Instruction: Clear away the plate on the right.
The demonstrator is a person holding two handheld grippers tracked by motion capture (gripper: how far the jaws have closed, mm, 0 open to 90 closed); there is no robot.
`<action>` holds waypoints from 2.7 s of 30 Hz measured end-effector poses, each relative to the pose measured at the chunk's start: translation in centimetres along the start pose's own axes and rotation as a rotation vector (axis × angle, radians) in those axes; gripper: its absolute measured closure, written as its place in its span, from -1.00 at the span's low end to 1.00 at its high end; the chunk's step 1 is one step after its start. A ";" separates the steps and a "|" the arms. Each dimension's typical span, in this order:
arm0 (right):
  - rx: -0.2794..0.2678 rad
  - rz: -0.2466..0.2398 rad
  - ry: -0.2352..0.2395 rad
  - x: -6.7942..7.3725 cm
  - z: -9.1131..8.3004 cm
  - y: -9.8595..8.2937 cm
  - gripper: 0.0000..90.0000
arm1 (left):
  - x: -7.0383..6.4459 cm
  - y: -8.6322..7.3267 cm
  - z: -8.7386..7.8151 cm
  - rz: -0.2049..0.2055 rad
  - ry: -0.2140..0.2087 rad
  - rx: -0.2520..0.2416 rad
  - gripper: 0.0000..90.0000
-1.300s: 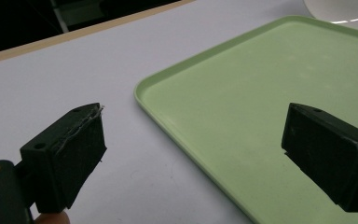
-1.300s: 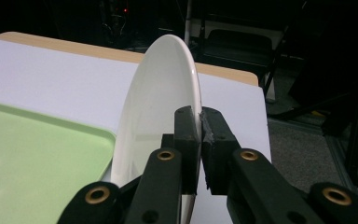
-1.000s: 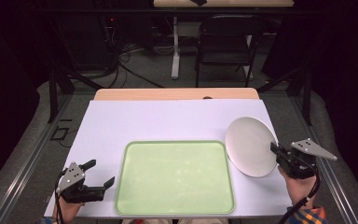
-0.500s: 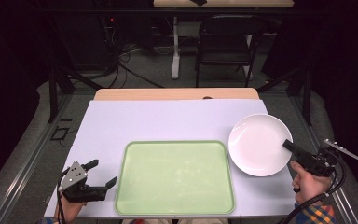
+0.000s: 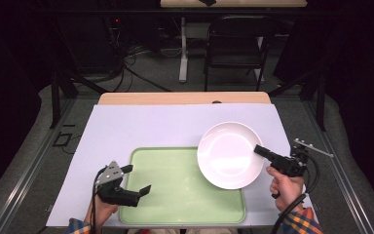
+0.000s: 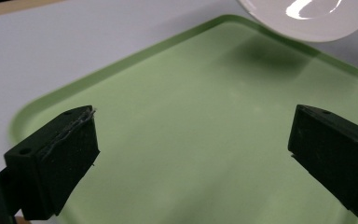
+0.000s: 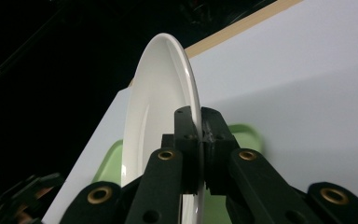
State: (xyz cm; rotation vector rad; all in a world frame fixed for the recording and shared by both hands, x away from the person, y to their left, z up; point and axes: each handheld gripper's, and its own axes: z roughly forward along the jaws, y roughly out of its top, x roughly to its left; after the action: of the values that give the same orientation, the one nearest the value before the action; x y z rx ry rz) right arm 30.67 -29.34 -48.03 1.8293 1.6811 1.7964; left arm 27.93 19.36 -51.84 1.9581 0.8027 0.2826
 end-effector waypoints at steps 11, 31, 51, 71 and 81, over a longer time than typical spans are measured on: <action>0.103 -0.040 0.106 4.1 4.9 -2.2 0.91 | -1.6 1.3 5.3 -0.037 -0.157 0.052 -0.71; 0.139 -0.118 0.137 5.1 7.1 -4.6 0.87 | 0.6 0.1 5.4 -0.287 -0.217 -0.019 0.33; 0.182 -0.211 0.085 5.4 7.8 -5.6 0.68 | 1.4 0.1 4.1 -0.317 -0.214 -0.055 0.65; 0.290 -0.314 0.080 6.5 8.5 -7.3 0.59 | 1.8 0.4 1.6 -0.304 -0.207 -0.051 0.77; 0.381 -0.318 0.067 5.8 9.2 -8.3 0.58 | 2.0 0.0 2.0 -0.293 -0.200 0.032 0.75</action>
State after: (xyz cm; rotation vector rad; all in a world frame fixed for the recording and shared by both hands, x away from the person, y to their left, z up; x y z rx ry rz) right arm 30.74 -16.55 -52.78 1.5076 2.3157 1.5029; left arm 30.41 19.25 -53.11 1.8333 0.9512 -0.0994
